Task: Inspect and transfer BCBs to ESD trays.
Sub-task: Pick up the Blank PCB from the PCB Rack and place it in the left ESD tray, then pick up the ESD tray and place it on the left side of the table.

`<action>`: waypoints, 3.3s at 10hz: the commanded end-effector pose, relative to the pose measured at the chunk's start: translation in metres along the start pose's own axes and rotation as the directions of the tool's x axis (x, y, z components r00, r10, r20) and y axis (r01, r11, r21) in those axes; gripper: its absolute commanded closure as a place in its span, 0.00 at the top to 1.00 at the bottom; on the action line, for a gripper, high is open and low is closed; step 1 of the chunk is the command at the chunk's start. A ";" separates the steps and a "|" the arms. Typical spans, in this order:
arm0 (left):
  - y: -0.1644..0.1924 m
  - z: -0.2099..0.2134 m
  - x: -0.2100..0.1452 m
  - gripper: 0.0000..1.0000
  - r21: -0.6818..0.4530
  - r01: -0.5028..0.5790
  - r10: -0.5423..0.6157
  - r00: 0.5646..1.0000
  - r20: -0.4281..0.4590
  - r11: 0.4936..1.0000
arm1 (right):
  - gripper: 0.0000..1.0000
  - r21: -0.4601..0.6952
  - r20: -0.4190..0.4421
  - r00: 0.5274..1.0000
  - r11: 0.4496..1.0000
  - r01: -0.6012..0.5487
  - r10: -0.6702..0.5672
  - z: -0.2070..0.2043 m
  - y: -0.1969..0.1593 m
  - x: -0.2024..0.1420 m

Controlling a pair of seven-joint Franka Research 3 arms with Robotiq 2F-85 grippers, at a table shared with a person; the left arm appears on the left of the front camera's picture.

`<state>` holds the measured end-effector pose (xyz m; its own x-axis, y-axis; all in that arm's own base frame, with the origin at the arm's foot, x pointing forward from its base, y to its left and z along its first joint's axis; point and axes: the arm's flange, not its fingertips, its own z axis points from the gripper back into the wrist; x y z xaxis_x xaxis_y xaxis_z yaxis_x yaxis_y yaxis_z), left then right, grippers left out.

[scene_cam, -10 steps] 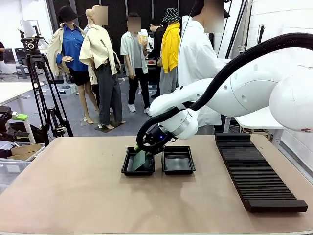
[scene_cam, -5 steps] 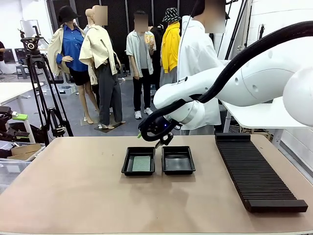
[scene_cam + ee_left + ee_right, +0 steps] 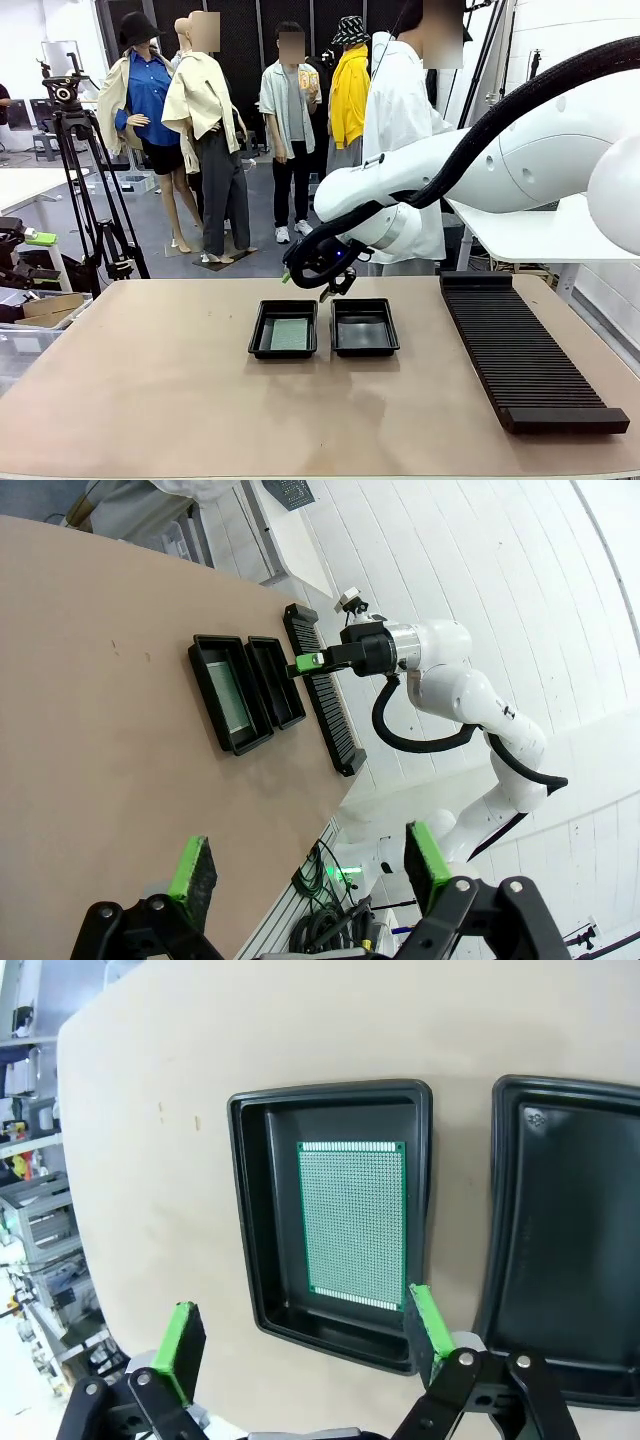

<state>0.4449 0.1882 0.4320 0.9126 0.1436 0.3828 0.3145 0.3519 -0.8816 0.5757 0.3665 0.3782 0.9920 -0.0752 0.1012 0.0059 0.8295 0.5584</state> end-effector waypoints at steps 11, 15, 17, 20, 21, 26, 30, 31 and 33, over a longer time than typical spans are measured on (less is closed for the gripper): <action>-0.003 0.000 -0.001 1.00 0.004 -0.007 0.007 1.000 0.007 1.000 | 1.00 0.011 0.002 1.000 1.000 0.014 -0.014 0.002 0.000 0.001; -0.003 0.000 -0.001 1.00 0.004 -0.007 0.007 1.000 0.007 1.000 | 1.00 0.067 -0.013 1.000 0.997 0.028 -0.027 0.031 -0.017 0.005; -0.003 0.000 -0.001 1.00 0.004 -0.007 0.007 1.000 0.007 1.000 | 1.00 0.128 -0.028 0.998 0.990 0.058 -0.055 0.070 -0.046 0.013; -0.003 0.000 -0.001 1.00 0.004 -0.007 0.007 1.000 0.007 1.000 | 1.00 0.211 -0.051 0.993 0.970 0.119 -0.110 0.116 -0.106 0.033; -0.003 0.000 -0.001 1.00 0.004 -0.007 0.007 1.000 0.007 1.000 | 1.00 0.263 -0.058 0.988 0.953 0.152 -0.142 0.134 -0.133 0.041; -0.017 -0.025 0.005 1.00 0.045 0.010 -0.008 0.999 -0.046 0.999 | 1.00 0.457 -0.097 0.976 0.862 0.217 -0.194 0.195 -0.231 0.047; -0.052 -0.069 0.001 1.00 0.076 -0.008 0.017 0.994 -0.108 0.997 | 1.00 0.546 -0.105 0.984 0.819 0.177 -0.143 0.212 -0.291 0.044; -0.066 -0.085 -0.002 1.00 0.097 0.010 0.005 0.989 -0.149 0.995 | 1.00 0.571 -0.098 0.993 0.813 0.115 -0.072 0.214 -0.307 0.044; -0.090 -0.117 -0.013 1.00 0.140 0.051 -0.022 0.979 -0.203 0.989 | 1.00 0.591 -0.102 0.990 0.795 0.136 -0.094 0.216 -0.327 0.048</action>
<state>0.4452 0.0629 0.4714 0.9383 -0.0384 0.3436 0.3245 0.4407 -0.8369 0.5893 -0.0258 0.3821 0.9937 -0.1019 -0.0472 0.0818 0.3688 0.9259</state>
